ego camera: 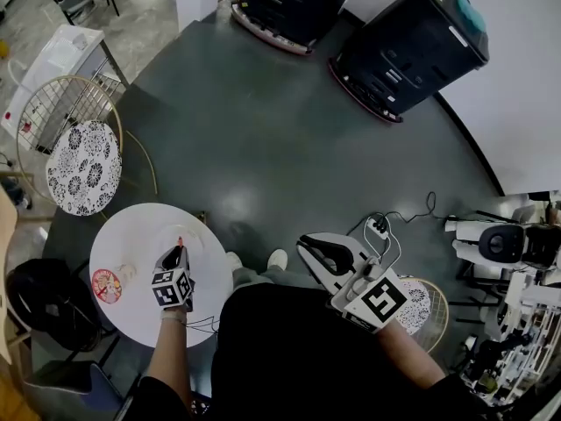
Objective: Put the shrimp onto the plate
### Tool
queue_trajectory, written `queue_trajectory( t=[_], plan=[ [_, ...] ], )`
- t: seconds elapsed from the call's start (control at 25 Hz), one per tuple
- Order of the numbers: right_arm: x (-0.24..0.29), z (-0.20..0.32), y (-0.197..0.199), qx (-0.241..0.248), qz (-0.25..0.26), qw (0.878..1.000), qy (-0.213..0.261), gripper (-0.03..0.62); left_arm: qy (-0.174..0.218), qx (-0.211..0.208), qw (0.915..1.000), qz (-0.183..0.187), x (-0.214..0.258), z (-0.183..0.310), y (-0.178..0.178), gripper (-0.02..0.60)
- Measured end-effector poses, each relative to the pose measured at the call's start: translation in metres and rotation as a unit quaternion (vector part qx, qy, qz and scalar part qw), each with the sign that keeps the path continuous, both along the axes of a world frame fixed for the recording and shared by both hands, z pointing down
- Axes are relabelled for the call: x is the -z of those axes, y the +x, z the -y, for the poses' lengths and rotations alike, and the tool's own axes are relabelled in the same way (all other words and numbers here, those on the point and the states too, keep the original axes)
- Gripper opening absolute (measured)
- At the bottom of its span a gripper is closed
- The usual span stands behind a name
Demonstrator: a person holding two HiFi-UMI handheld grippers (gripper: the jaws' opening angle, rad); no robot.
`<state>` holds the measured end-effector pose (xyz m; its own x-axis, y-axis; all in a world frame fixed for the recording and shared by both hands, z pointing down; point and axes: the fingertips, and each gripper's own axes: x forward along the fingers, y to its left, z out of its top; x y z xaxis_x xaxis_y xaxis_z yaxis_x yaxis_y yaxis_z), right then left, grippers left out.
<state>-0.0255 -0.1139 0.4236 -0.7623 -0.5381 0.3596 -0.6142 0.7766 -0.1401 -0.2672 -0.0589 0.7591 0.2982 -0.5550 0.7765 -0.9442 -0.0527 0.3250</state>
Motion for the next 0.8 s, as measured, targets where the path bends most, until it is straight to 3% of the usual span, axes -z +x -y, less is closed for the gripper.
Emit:
queue_trajectory(
  t=[0.48, 0.8],
  plan=[
    [-0.001, 0.001, 0.011, -0.015, -0.005, 1.000, -0.003, 0.035, -0.005, -0.026, 0.9996, 0.012, -0.006, 0.007, 0.008, 0.055],
    [0.010, -0.001, 0.007, -0.017, 0.025, 1.000, 0.008, 0.035, -0.003, -0.031, 0.9995, 0.004, -0.002, 0.004, 0.011, 0.083]
  ],
)
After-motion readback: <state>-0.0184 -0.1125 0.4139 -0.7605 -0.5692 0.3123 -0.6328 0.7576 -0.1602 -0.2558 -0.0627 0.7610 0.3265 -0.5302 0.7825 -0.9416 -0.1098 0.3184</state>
